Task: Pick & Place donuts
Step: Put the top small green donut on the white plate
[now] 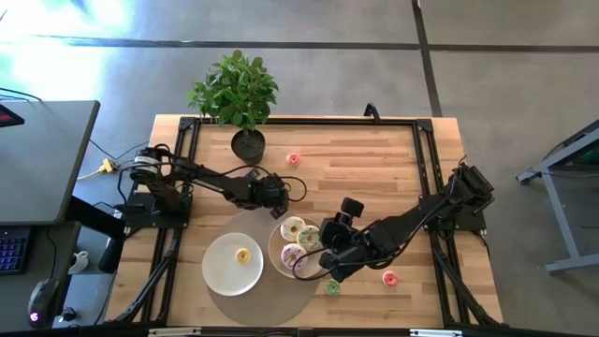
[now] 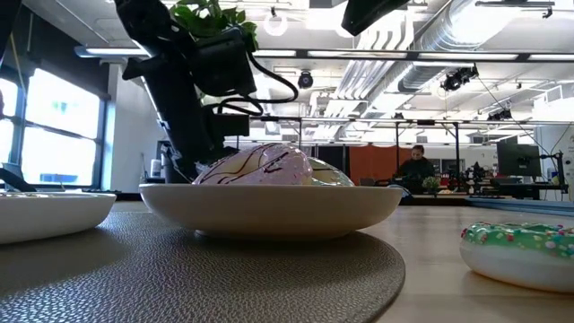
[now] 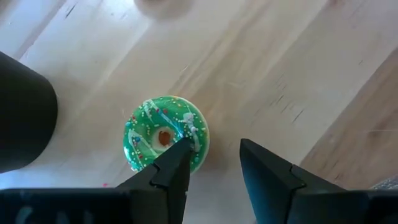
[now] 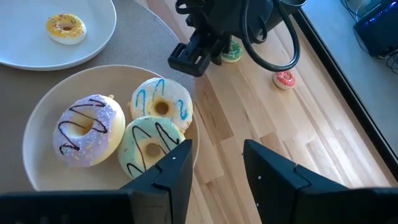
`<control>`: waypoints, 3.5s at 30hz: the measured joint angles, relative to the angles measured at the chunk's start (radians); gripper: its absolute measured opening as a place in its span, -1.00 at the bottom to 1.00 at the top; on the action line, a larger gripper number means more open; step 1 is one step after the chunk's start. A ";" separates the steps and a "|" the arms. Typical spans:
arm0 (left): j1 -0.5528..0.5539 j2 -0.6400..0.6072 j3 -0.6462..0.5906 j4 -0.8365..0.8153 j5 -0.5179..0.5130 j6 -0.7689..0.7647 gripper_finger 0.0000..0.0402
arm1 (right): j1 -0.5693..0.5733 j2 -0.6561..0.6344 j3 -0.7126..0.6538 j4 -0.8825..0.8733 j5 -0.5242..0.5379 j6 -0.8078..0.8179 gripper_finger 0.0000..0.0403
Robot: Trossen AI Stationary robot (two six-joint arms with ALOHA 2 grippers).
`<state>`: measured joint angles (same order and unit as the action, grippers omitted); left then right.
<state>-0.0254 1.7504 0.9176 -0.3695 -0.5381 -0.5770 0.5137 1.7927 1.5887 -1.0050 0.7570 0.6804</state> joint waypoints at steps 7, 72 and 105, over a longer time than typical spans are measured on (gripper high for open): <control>0.000 0.000 0.000 0.000 0.013 0.005 -0.63 | 0.000 0.000 0.000 0.000 0.000 0.000 -0.31; 0.120 0.032 0.103 -0.153 0.049 0.075 -0.20 | 0.000 0.000 0.000 0.008 0.014 -0.007 -0.31; -0.617 -0.222 0.102 -0.525 0.178 -0.511 -0.95 | -0.001 0.000 0.000 0.022 0.024 -0.007 -0.31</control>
<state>-0.6421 1.5284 1.0198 -0.8943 -0.3598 -1.0883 0.5127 1.7924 1.5883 -0.9832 0.7815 0.6731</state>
